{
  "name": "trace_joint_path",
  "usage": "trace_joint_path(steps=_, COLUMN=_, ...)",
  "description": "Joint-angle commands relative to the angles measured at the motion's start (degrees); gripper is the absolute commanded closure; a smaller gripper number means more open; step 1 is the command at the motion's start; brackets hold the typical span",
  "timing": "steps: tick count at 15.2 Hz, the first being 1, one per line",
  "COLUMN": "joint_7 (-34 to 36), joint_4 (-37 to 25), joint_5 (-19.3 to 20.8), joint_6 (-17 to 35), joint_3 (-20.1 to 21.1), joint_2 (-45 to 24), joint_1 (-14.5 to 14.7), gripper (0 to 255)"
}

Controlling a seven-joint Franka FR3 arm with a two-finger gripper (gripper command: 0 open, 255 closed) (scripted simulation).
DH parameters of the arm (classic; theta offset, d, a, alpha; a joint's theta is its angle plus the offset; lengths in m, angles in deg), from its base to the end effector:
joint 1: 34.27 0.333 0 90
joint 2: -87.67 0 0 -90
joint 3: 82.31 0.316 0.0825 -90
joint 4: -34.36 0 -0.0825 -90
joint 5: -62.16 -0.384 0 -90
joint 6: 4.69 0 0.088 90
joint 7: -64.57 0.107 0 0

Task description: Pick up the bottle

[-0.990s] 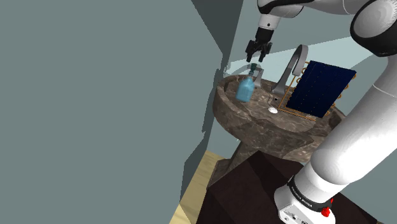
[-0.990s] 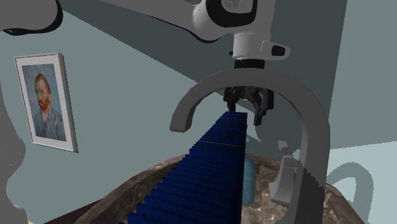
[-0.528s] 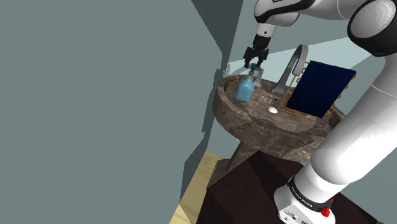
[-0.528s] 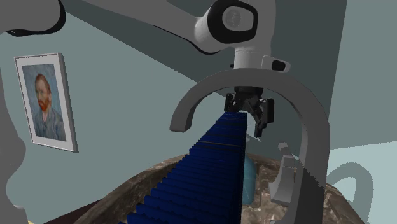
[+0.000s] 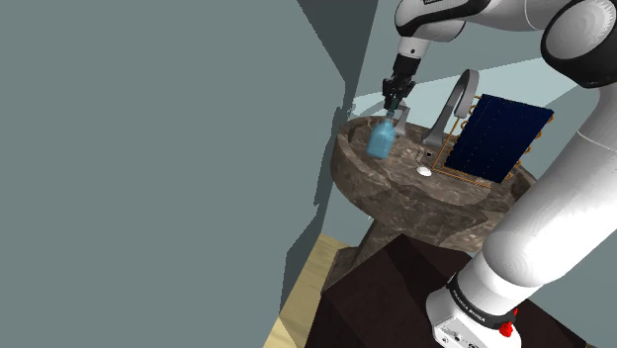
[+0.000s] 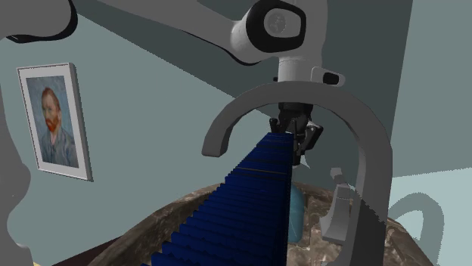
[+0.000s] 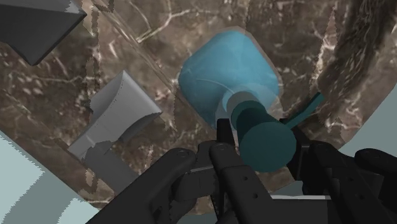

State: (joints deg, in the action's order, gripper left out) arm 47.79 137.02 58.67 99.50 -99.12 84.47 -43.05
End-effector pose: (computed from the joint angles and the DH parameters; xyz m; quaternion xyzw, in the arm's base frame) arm 0.5234 -0.2416 0.5102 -0.9961 0.0845 0.0047 0.0247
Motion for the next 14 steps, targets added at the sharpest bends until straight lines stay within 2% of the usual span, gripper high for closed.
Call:
trace_joint_path(steps=1, joint_7=0.01, joint_4=0.06, joint_5=0.0, joint_6=0.0, joint_3=0.0, joint_2=-0.03, joint_1=0.0, gripper=255)
trace_joint_path(steps=14, joint_7=0.33, joint_4=-9.59, joint_5=-0.01, joint_6=-9.32, joint_3=-0.1, joint_2=-0.38, joint_1=-0.14, gripper=255)
